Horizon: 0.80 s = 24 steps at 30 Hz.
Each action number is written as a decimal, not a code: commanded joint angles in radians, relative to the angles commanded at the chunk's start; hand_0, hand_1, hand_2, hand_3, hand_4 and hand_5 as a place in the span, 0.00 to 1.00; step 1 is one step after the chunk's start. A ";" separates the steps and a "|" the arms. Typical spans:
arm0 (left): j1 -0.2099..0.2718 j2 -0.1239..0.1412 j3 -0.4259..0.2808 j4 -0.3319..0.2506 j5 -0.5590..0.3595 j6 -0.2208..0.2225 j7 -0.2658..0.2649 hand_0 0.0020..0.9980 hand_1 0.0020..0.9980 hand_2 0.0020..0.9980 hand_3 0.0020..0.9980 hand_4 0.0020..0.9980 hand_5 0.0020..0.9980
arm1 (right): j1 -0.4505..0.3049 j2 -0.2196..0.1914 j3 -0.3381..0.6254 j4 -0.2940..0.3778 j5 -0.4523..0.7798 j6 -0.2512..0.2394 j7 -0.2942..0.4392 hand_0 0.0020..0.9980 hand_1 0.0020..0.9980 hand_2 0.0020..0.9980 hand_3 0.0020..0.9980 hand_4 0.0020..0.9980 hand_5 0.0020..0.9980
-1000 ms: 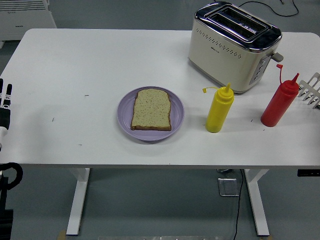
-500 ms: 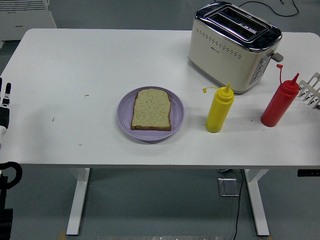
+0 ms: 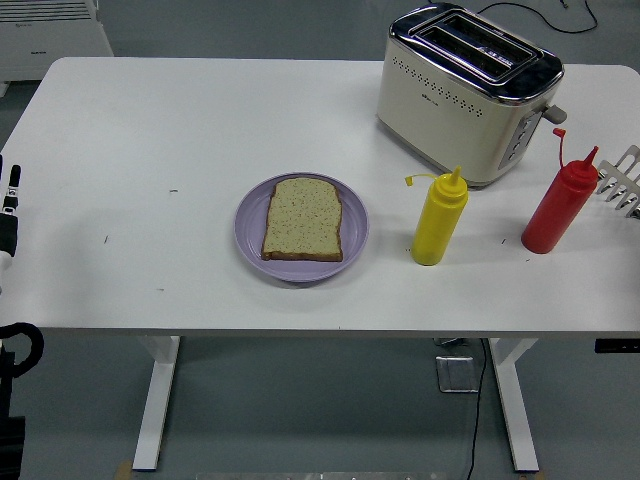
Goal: Pick up the cup,pour liquid into bread,place the cup on the desk
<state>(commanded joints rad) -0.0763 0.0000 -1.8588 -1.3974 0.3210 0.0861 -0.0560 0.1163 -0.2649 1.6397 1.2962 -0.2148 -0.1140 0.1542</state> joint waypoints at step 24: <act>0.003 0.000 0.005 0.001 -0.002 -0.002 -0.003 0.79 0.74 0.73 0.68 0.57 1.00 | -0.003 0.000 -0.003 -0.008 0.004 0.002 -0.007 0.80 0.74 0.80 0.82 0.67 0.67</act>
<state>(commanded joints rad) -0.0731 0.0000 -1.8539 -1.3964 0.3195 0.0840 -0.0589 0.1133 -0.2647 1.6369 1.2883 -0.2109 -0.1123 0.1476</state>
